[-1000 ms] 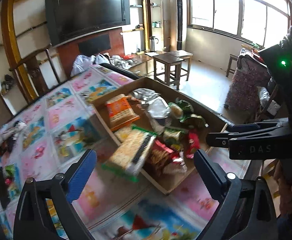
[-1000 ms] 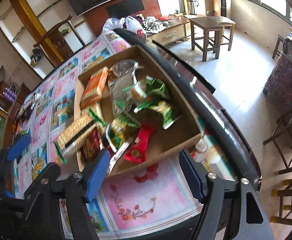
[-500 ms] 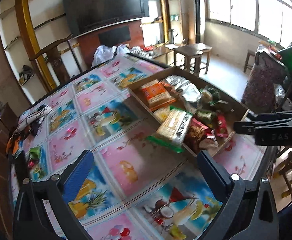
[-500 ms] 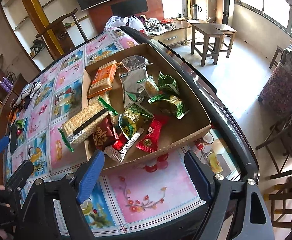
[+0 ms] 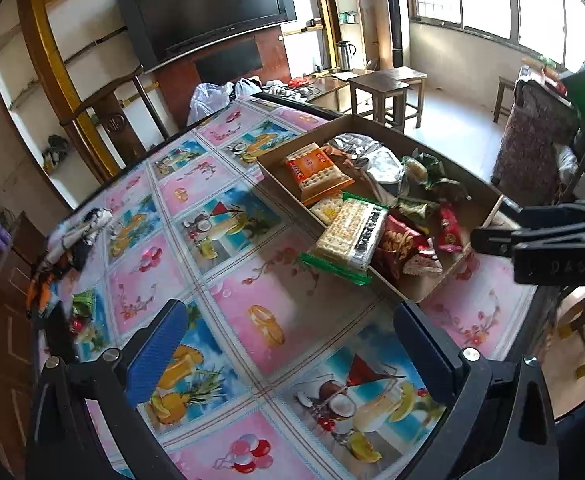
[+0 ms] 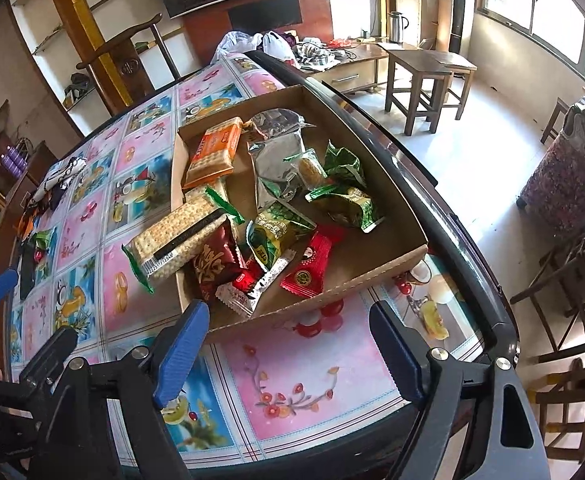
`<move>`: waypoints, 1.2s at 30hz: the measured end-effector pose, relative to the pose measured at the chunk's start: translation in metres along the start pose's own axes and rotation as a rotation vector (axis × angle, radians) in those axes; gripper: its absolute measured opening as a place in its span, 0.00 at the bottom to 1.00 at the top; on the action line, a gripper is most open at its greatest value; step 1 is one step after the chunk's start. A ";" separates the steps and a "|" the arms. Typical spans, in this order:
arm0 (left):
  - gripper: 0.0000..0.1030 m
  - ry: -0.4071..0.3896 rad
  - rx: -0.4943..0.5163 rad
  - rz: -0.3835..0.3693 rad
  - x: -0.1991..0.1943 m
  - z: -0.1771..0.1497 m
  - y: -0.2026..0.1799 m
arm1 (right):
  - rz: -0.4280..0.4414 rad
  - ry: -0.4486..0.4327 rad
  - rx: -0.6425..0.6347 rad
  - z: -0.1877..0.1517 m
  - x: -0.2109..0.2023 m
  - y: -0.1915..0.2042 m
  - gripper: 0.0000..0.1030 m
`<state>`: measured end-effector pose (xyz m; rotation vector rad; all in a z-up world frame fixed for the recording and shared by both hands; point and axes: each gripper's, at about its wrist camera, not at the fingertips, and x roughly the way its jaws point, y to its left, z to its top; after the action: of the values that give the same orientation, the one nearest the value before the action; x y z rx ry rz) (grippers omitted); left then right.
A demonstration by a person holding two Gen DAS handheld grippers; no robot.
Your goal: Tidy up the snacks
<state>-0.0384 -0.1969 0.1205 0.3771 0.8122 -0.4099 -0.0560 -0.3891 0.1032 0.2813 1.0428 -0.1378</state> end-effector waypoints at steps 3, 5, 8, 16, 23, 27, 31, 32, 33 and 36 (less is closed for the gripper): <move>1.00 -0.013 -0.056 -0.095 -0.005 0.001 0.011 | 0.000 -0.005 -0.003 0.000 -0.001 -0.001 0.83; 1.00 -0.029 -0.085 -0.114 -0.007 0.002 0.016 | 0.000 -0.011 -0.004 0.000 -0.003 -0.001 0.83; 1.00 -0.015 -0.055 -0.060 -0.004 0.002 0.012 | 0.000 -0.012 -0.005 0.000 -0.004 -0.002 0.83; 1.00 0.009 -0.021 -0.013 0.000 0.002 0.005 | 0.000 -0.014 -0.014 0.001 -0.004 -0.001 0.83; 1.00 0.039 -0.005 0.021 0.005 0.002 0.003 | 0.000 -0.014 -0.015 0.001 -0.003 0.001 0.83; 1.00 0.017 0.043 0.072 0.001 0.001 -0.006 | 0.000 -0.014 -0.018 0.001 -0.002 0.002 0.83; 1.00 0.018 0.056 0.137 0.000 -0.001 -0.008 | -0.001 -0.016 -0.017 0.000 -0.003 0.002 0.83; 1.00 0.019 0.056 0.130 0.000 -0.001 -0.008 | -0.001 -0.015 -0.018 0.001 -0.002 0.002 0.83; 1.00 0.019 0.054 0.125 0.001 0.000 -0.007 | -0.001 -0.014 -0.018 0.001 -0.002 0.003 0.83; 1.00 0.016 0.055 0.115 0.000 0.000 -0.006 | -0.001 -0.014 -0.017 0.001 -0.001 0.003 0.83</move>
<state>-0.0414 -0.2024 0.1193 0.4767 0.7921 -0.3228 -0.0549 -0.3870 0.1048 0.2637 1.0299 -0.1314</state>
